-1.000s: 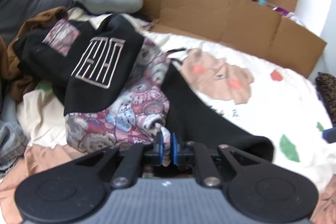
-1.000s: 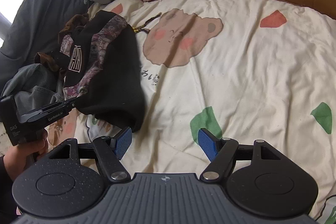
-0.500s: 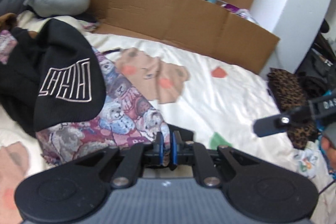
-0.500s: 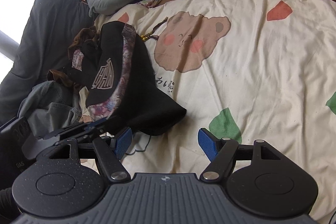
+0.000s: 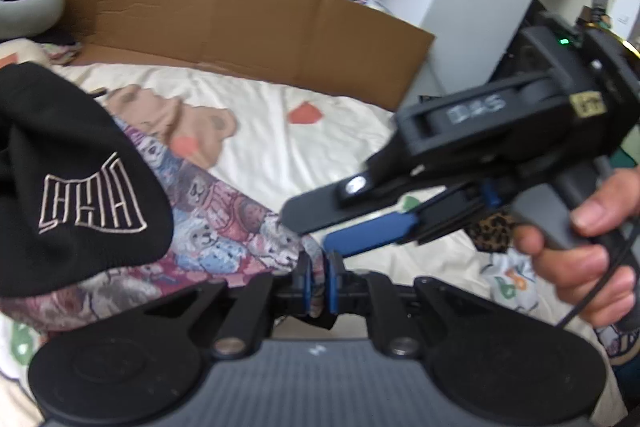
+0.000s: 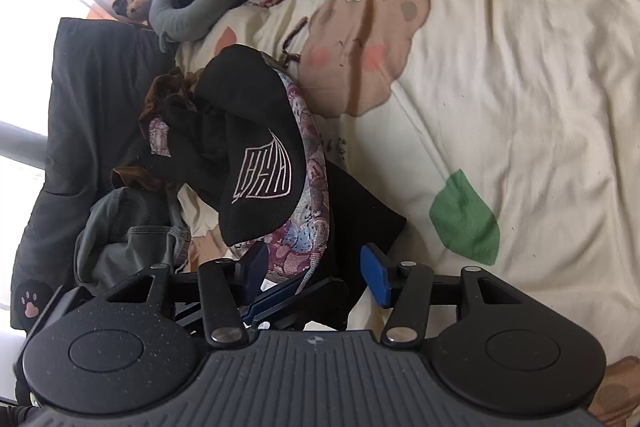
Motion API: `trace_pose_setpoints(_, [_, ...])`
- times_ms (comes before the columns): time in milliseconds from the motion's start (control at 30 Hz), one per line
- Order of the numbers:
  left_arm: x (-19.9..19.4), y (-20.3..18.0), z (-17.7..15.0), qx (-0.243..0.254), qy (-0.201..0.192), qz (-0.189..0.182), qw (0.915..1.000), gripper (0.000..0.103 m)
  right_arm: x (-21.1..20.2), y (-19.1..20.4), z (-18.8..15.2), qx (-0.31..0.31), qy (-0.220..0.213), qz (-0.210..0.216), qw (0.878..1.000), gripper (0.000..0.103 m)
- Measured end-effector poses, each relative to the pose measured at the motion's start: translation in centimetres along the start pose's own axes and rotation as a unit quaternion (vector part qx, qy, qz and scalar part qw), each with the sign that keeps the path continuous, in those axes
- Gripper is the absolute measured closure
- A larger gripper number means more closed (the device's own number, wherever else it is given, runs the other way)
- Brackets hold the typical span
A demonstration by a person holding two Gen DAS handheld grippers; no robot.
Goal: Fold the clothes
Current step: 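Grasp the garment's lining edge with the right gripper beside the left gripper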
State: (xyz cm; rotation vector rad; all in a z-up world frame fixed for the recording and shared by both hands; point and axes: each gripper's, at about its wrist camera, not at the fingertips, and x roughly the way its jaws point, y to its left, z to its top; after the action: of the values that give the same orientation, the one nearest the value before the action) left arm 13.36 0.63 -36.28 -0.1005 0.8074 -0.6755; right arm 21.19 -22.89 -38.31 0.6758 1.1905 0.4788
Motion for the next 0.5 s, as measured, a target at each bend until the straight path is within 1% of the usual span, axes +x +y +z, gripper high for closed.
trace_pose_setpoints(67, [0.1,-0.3,0.0,0.003,-0.001,-0.009,1.0,0.095,0.3,-0.6,-0.1,0.015,0.007,-0.004,1.0,0.06])
trace_pose_setpoints(100, [0.0,-0.4,-0.1,0.002,-0.001,-0.013,0.9999,0.095,0.3,-1.0,-0.1,0.026,0.009,0.003,1.0,0.067])
trace_pose_setpoints(167, [-0.1,-0.5,-0.3,-0.002,-0.001,-0.023,0.9997,0.095,0.5,-1.7,-0.1,0.045,0.016,0.017,0.999,0.073])
trace_pose_setpoints(233, [-0.2,-0.5,-0.6,-0.008,0.001,-0.033,0.9994,0.095,0.8,-2.3,-0.2,0.058,0.021,0.02,0.998,0.077])
trace_pose_setpoints(367, [-0.3,-0.3,-0.7,-0.017,0.004,-0.047,0.9988,0.094,1.1,-3.4,-0.3,0.082,0.028,0.032,0.996,0.09])
trace_pose_setpoints(433, [-0.4,0.0,-0.7,-0.023,0.006,-0.053,0.9983,0.092,1.0,-3.7,-0.2,0.085,0.027,0.032,0.996,0.099])
trace_pose_setpoints(500, [-0.5,0.3,-0.6,-0.029,0.006,-0.059,0.9978,0.089,0.8,-3.8,-0.1,0.082,0.023,0.027,0.996,0.101])
